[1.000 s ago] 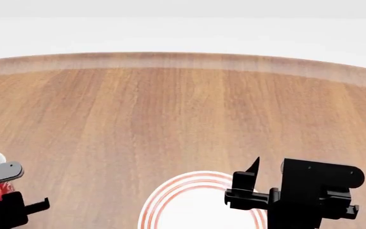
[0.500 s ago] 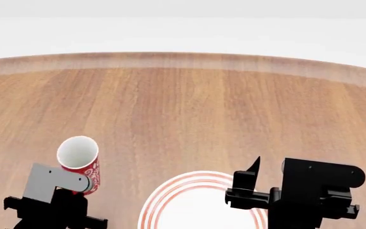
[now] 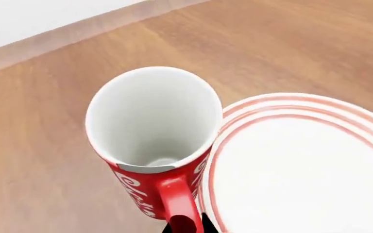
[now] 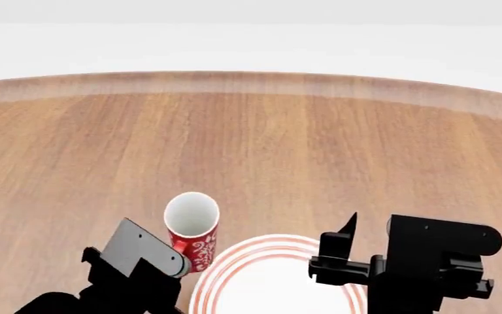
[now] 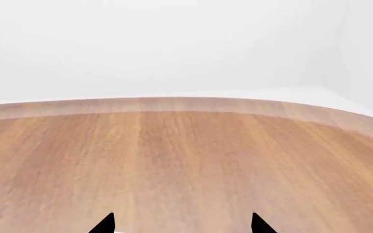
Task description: Pick up the red mug and put it on the plate
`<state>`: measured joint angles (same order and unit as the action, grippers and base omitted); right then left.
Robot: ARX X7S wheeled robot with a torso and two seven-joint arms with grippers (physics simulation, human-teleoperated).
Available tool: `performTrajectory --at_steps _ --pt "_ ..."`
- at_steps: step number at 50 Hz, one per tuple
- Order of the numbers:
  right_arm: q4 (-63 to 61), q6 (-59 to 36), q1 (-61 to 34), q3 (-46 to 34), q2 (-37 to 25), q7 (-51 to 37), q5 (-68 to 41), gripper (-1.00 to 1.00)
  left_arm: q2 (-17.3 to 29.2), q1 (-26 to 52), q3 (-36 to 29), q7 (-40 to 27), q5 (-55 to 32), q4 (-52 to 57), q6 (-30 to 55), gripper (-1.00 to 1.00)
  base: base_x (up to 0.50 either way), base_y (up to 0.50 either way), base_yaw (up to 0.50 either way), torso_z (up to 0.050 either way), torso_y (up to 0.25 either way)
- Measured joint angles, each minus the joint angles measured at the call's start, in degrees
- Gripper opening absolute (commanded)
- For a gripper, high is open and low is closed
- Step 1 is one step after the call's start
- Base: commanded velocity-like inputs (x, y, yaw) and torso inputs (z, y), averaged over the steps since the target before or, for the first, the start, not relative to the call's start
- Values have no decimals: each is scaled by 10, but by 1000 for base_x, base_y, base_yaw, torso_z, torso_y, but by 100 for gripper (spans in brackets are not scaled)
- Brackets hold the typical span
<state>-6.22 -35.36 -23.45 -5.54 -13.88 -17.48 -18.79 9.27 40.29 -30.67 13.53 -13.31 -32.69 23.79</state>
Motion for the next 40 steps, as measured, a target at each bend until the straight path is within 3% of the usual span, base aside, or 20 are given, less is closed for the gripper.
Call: performTrajectory --at_steps 15,31,40 --pt "1 1 0 -3 -1 -3 -3 100 -50 65 -65 81 -8 -182 -108 -100 0 0 0 0 1" --pt "16 12 -2 -8 -1 -2 -4 100 -75 152 -367 109 -284 -332 -205 -100 0 0 0 0 0" --pt "21 15 -2 -10 -2 -3 -6 100 -78 176 -478 111 -390 -355 -212 -100 0 0 0 0 0"
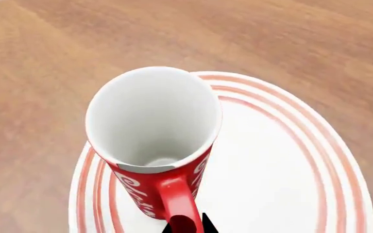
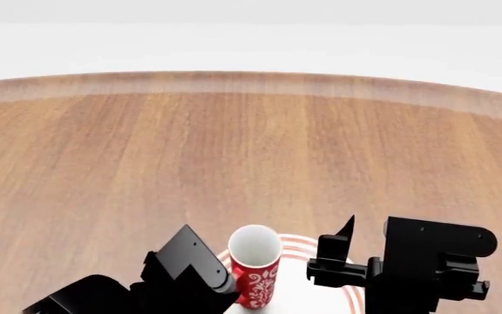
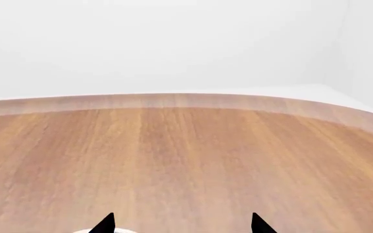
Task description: Pick up the red mug and put it on the plate
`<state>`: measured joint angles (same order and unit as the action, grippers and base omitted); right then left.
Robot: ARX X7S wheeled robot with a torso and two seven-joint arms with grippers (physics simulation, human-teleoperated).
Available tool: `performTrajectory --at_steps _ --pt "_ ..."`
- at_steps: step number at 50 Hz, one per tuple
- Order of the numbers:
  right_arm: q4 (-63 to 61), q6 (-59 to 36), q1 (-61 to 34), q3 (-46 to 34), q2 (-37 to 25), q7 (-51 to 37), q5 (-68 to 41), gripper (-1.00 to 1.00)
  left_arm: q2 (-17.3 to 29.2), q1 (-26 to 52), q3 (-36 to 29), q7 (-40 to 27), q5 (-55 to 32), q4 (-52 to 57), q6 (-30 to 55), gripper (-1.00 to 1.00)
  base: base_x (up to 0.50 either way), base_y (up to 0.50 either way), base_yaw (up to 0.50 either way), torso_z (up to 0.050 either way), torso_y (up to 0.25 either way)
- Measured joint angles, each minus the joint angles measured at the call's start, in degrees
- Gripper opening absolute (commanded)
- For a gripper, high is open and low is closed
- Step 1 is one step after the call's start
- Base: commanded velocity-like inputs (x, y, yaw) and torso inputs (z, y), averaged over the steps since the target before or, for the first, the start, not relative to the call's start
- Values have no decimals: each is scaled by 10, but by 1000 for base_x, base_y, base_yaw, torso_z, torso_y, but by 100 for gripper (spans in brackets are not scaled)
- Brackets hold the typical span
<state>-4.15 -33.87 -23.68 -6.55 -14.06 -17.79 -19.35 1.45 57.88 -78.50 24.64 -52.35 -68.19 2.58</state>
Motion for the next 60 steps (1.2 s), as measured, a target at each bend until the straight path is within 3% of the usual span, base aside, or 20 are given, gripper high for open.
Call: performTrajectory --at_steps 14,31,32,60 --pt "5 4 1 -1 -2 -1 -3 100 -2 12 -70 7 -65 -7 12 -100 0 0 0 0 1" --pt "26 19 1 -4 -1 1 -5 100 -2 14 -72 11 -84 -6 30 -100 0 0 0 0 0" --pt "27 20 0 -4 -1 2 -5 100 -2 14 -71 11 -84 -6 32 100 0 0 0 0 0" --pt "45 31 -3 -13 -1 1 -8 100 -3 2 -86 1 -82 -2 33 100 0 0 0 0 0"
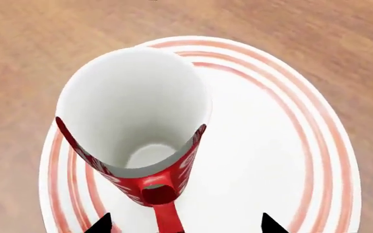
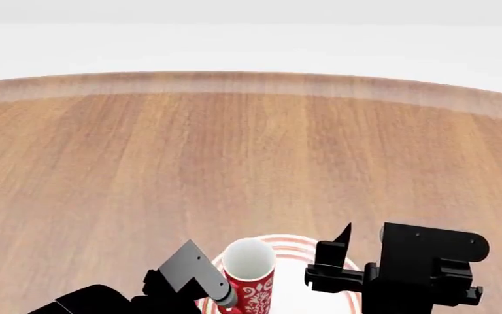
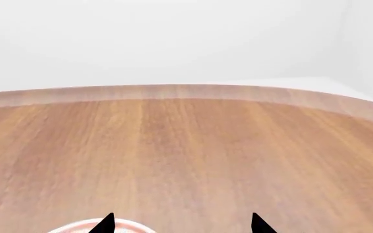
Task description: Pick up the red mug and put it on the plate
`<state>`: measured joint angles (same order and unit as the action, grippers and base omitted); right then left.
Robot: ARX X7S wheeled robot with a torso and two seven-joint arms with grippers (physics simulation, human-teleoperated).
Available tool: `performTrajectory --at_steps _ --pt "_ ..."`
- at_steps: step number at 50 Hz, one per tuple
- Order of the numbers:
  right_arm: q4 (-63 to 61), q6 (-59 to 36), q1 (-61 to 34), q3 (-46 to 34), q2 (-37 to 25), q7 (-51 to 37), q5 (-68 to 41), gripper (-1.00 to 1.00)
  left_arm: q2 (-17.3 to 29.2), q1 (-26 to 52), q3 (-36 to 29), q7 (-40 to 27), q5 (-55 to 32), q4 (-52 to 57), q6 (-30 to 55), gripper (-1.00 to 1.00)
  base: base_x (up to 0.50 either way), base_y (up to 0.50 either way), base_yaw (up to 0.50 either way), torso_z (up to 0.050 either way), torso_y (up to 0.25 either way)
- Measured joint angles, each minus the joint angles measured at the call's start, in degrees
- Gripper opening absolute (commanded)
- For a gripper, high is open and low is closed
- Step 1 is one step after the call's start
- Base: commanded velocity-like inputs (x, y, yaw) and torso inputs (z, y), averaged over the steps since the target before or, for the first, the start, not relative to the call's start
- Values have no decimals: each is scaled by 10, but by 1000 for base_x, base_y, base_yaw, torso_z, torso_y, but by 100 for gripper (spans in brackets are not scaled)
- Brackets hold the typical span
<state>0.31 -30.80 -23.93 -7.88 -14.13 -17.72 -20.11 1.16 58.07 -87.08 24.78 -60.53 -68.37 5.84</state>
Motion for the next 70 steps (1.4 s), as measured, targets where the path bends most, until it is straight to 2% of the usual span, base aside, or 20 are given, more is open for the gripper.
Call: performTrajectory --at_steps 5,11,19,26,31,35,41,49,57,70 --pt "4 2 -1 -3 1 0 0 100 7 1 -2 -30 5 20 5 100 0 0 0 0 0" --pt "9 4 -1 -6 1 0 0 100 59 4 -3 -99 -4 134 36 100 0 0 0 0 0" --pt "14 7 -2 -10 2 -1 1 100 170 4 5 -187 -29 360 64 100 0 0 0 0 0" --pt "17 9 -3 -13 2 -1 1 100 280 -5 22 -269 -38 550 54 100 0 0 0 0 0" --pt "17 9 -3 -15 2 -2 0 100 343 -23 51 -377 -26 639 18 100 0 0 0 0 0" --pt "13 10 -2 -17 2 -2 -1 100 374 -45 83 -481 4 675 -26 100 0 0 0 0 0" --pt "12 13 0 -19 2 -1 -3 100 398 -74 116 -590 49 700 -84 100 0 0 0 0 0" --pt "9 15 0 -22 1 0 -5 100 405 -101 145 -675 92 702 -140 100 0 0 0 0 0" --pt "5 17 1 -24 0 1 -8 100 405 -117 160 -714 109 696 -167 100 0 0 0 0 0" --pt "-33 13 6 -27 -5 -2 -14 100 408 -118 170 -735 111 701 -172 100 0 0 0 0 0"
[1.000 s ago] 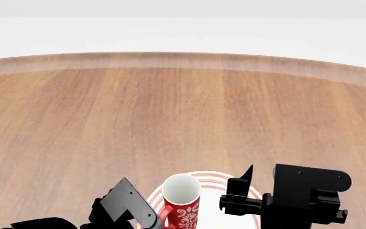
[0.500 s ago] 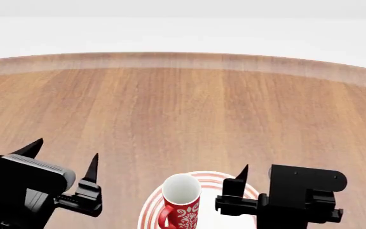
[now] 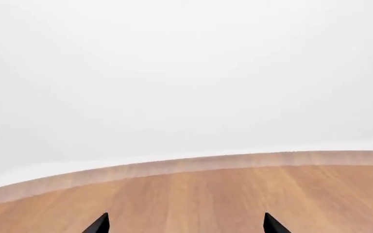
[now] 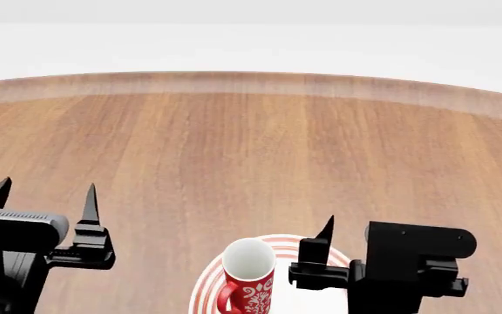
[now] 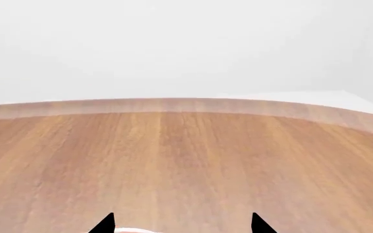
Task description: Pick up the red mug and put it on the plate
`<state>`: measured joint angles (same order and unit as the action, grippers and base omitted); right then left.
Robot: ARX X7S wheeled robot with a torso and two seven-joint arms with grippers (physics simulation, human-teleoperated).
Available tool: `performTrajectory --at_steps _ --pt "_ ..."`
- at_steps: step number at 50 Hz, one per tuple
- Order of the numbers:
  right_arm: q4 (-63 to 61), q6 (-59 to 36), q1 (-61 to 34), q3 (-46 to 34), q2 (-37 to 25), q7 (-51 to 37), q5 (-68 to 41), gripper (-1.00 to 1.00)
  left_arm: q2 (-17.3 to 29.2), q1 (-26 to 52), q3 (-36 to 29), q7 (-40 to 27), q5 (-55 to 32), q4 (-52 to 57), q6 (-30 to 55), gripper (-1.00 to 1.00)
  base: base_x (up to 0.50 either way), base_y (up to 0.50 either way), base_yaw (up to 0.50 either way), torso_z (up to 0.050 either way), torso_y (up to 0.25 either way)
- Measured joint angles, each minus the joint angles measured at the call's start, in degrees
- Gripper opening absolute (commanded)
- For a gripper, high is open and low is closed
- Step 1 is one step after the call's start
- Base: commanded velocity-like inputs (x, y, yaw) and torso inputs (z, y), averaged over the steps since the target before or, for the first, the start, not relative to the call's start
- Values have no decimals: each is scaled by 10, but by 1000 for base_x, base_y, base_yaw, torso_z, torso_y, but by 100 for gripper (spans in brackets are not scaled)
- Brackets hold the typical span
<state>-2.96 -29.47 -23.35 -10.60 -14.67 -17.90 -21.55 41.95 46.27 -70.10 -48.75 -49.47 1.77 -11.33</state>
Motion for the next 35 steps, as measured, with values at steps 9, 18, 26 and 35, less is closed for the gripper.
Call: performTrajectory --at_steps 9,18,26,35 --pt "-77 -20 2 4 -11 -9 -14 100 15 20 2 -20 5 43 24 100 0 0 0 0 0" --pt "-157 -51 0 12 -23 -24 -31 100 30 41 4 -42 15 94 50 100 0 0 0 0 0" --pt "-217 -78 -3 21 -31 -38 -49 100 41 63 4 -60 21 139 77 100 0 0 0 0 0" --pt "-277 -106 -4 33 -39 -54 -69 100 52 81 6 -78 26 183 102 100 0 0 0 0 0"
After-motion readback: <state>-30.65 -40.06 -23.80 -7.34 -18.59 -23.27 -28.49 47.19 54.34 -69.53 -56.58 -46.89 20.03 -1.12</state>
